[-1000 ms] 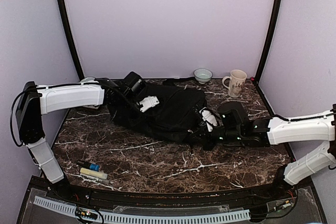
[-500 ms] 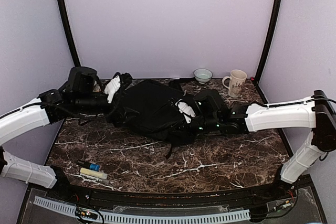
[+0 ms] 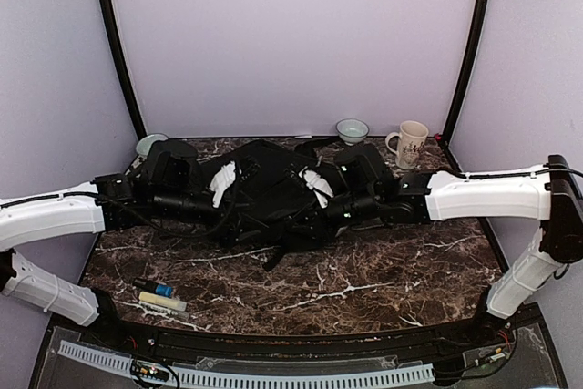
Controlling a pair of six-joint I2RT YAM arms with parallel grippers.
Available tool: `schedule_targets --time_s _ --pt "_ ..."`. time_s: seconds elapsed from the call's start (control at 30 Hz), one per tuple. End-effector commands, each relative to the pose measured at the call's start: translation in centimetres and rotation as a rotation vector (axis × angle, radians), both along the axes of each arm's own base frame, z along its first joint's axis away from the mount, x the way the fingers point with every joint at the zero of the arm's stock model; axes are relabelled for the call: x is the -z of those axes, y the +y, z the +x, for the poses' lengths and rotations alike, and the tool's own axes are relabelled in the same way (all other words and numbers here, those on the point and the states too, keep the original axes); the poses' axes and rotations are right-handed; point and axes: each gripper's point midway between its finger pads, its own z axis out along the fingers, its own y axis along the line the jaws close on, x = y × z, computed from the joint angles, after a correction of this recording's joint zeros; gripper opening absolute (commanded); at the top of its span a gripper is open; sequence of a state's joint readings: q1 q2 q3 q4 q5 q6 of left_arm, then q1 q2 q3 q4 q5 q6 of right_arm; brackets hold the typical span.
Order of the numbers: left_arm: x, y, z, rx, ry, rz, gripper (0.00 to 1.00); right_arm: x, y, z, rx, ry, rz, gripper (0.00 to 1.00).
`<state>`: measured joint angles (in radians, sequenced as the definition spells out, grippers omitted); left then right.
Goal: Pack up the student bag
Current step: Zip the student bag into the largest pocket of the bag, then hold the largest pocket of the student bag.
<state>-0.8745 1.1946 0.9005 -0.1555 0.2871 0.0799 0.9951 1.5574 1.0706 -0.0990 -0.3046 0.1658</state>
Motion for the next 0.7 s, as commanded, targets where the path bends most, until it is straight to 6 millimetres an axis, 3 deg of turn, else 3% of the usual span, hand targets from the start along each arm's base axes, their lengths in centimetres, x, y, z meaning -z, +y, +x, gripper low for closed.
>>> schedule_targets --time_s 0.0,0.17,0.37,0.47,0.67 --pt "-1.3 -0.1 2.1 -0.065 -0.088 0.004 0.71 -8.9 2.3 -2.0 -0.145 -0.055 0.211 0.0" --pt "0.5 0.1 2.2 -0.036 -0.146 0.078 0.67 -10.1 2.9 -3.1 -0.207 -0.017 0.21 0.0" --pt "0.4 0.4 3.2 -0.044 -0.214 0.146 0.02 -9.1 2.7 -2.8 -0.186 -0.025 0.151 0.0" --pt "1.1 0.9 2.7 -0.015 -0.217 0.187 0.0 -7.5 1.9 -1.9 -0.129 -0.032 0.068 0.0" --pt "3.4 3.2 1.4 0.024 -0.227 0.3 0.0 -5.9 -0.3 -2.4 -0.119 -0.031 -0.033 0.0"
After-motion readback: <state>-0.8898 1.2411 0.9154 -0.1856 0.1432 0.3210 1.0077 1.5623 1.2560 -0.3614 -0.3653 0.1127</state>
